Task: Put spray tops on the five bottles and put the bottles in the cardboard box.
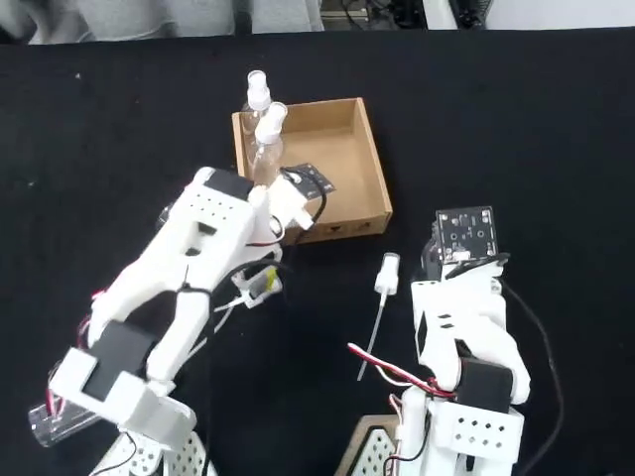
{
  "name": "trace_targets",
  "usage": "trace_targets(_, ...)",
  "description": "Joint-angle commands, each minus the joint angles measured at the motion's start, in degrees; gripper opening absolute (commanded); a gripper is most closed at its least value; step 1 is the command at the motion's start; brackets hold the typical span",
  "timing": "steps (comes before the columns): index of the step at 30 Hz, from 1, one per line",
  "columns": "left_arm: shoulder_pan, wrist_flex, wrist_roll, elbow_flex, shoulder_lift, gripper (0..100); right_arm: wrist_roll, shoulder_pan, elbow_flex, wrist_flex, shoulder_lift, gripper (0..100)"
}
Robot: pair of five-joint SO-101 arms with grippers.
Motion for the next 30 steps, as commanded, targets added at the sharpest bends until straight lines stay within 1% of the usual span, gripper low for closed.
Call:
trace_targets(1, 0.7, 0.6, -0.7, -4.8, 2.5, 15, -0.1, 2.0, -0.2, -1.5, -1.3, 7.7)
trace_targets(9, 4.5, 0.5, -0.4, -6.4, 9.5, 15, -0.1, 2.0, -0.3, -1.5, -1.3, 7.7)
trace_targets(14, 4.5, 0.6, -0.4, -7.4, 12.0, 15, -0.1, 2.0, -0.3, -1.5, -1.3, 7.7)
trace_targets(19, 4.4, 0.6, -0.4, -7.1, 13.5, 9, -0.1, 2.0, -0.3, -1.5, -1.3, 7.7)
trace_targets(24, 4.4, 0.7, -0.4, -6.8, 13.4, 9, -0.1, 2.0, -0.3, -1.5, -1.3, 7.7)
trace_targets(26, 4.5, 0.7, -0.2, -6.8, 13.0, 7, -0.1, 2.0, -0.3, -1.5, -1.3, 7.7)
trace_targets(28, 4.9, 0.8, 2.1, -7.3, 13.0, 4, -0.1, 2.0, -0.3, -1.5, -1.3, 7.7)
trace_targets(30, 5.1, 1.6, 3.4, -7.4, 13.0, 3, -0.1, 2.0, -0.3, -1.5, -1.3, 7.7)
